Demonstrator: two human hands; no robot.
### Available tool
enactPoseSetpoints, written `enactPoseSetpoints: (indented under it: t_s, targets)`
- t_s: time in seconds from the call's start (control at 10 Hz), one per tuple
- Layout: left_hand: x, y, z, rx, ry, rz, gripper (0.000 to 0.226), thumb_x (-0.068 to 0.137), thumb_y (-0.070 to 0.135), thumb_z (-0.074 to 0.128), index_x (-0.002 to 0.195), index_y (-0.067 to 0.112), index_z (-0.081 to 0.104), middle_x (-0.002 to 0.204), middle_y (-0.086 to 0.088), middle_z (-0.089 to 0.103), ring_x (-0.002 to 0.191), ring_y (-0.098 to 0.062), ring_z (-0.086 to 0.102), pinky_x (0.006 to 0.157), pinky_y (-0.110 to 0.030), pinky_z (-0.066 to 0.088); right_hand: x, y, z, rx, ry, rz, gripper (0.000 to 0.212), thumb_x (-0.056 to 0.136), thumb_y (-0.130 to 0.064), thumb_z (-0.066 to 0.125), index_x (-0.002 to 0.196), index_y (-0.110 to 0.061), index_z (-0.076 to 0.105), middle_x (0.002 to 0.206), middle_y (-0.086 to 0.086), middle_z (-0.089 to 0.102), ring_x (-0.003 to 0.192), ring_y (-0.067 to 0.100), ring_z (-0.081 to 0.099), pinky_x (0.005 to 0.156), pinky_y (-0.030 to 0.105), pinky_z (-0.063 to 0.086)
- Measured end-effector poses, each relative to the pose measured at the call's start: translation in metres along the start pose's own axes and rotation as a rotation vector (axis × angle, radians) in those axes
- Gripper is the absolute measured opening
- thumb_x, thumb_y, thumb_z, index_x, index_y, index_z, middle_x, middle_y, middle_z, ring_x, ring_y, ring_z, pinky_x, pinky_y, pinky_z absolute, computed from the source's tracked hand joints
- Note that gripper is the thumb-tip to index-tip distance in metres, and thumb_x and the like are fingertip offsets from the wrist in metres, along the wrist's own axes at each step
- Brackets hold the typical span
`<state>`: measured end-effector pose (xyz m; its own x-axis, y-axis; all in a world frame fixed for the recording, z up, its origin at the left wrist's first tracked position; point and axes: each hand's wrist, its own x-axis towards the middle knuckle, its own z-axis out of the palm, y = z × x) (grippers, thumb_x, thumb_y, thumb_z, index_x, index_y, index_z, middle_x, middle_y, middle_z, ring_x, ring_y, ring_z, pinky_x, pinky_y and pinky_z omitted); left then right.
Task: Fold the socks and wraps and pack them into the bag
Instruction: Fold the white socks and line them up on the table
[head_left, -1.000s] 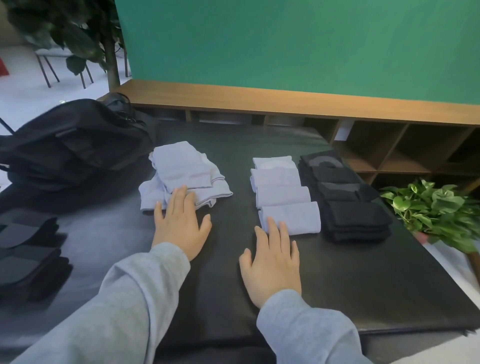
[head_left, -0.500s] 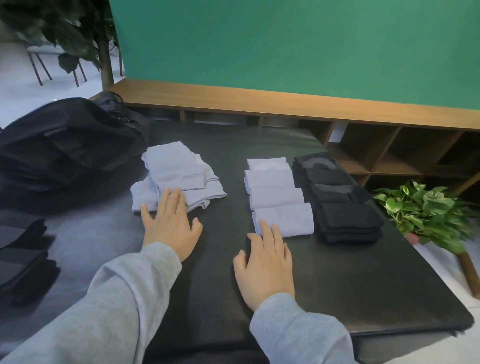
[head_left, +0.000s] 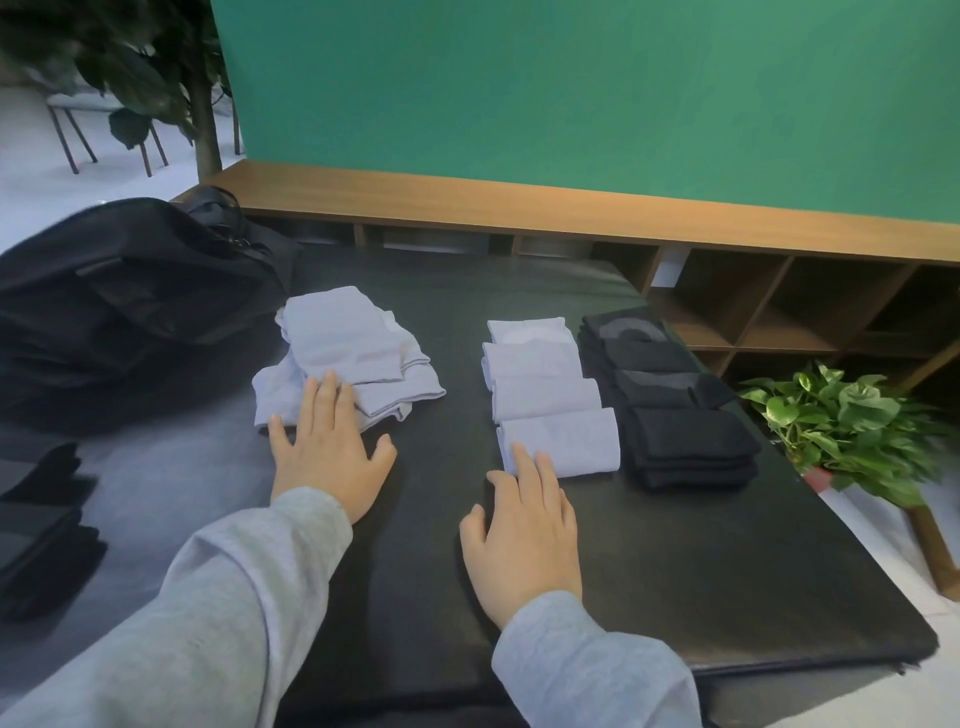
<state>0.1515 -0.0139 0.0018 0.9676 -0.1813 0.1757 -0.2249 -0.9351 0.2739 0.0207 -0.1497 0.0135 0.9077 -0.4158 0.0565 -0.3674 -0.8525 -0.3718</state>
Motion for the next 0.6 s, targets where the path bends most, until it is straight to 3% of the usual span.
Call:
enactPoseSetpoints:
  t_s: [0.1,0.3,0.4,0.5,0.6]
  targets:
    - [0.000,0.000,0.000,-0.025,0.004,0.033,0.055,0.091,0.045,0.038,0.140,0.026,0.022,0.157,0.004,-0.004,0.143,-0.014,-0.012,0.114,-0.050,0.001,0.000,0.000,-0.001,0.003,-0.002,-0.006,0.044,0.096,-0.036,0.032,0.138,-0.028,0.034,0.157,-0.010,0.002,0.144,0.013,-0.008,0.116,0.034,0.004]
    - [0.005,-0.005,0.003,-0.096,-0.026,0.055,0.046,0.094,0.042,0.036,0.139,0.040,0.027,0.156,0.008,0.005,0.143,-0.015,-0.006,0.115,-0.048,0.005,0.000,-0.001,0.000,0.004,0.001,-0.007,0.043,0.096,-0.036,0.031,0.138,-0.028,0.034,0.157,-0.010,0.002,0.144,0.013,-0.008,0.116,0.034,0.005]
    - [0.007,-0.007,0.003,-0.094,0.024,0.051,0.041,0.095,0.036,0.039,0.136,0.036,0.035,0.151,0.008,0.024,0.141,-0.016,0.012,0.112,-0.044,0.013,0.000,0.000,0.000,0.004,-0.001,-0.004,0.043,0.096,-0.036,0.031,0.138,-0.028,0.034,0.157,-0.010,0.002,0.144,0.013,-0.008,0.116,0.035,0.005]
    - [0.010,-0.009,0.001,-0.098,0.122,0.051,0.030,0.093,0.028,0.047,0.123,0.029,0.052,0.130,0.007,0.049,0.123,-0.018,0.040,0.101,-0.039,0.027,0.000,0.000,0.000,0.001,-0.005,-0.002,0.043,0.096,-0.036,0.032,0.137,-0.029,0.034,0.157,-0.010,0.002,0.144,0.013,-0.008,0.116,0.035,0.005]
    - [0.015,-0.013,0.000,-0.062,0.142,0.061,0.022,0.093,0.022,0.046,0.112,0.025,0.058,0.120,0.004,0.056,0.112,-0.023,0.047,0.094,-0.038,0.031,0.000,0.000,0.000,0.002,-0.003,-0.001,0.042,0.096,-0.036,0.032,0.137,-0.029,0.035,0.157,-0.011,0.002,0.144,0.012,-0.008,0.116,0.034,0.005]
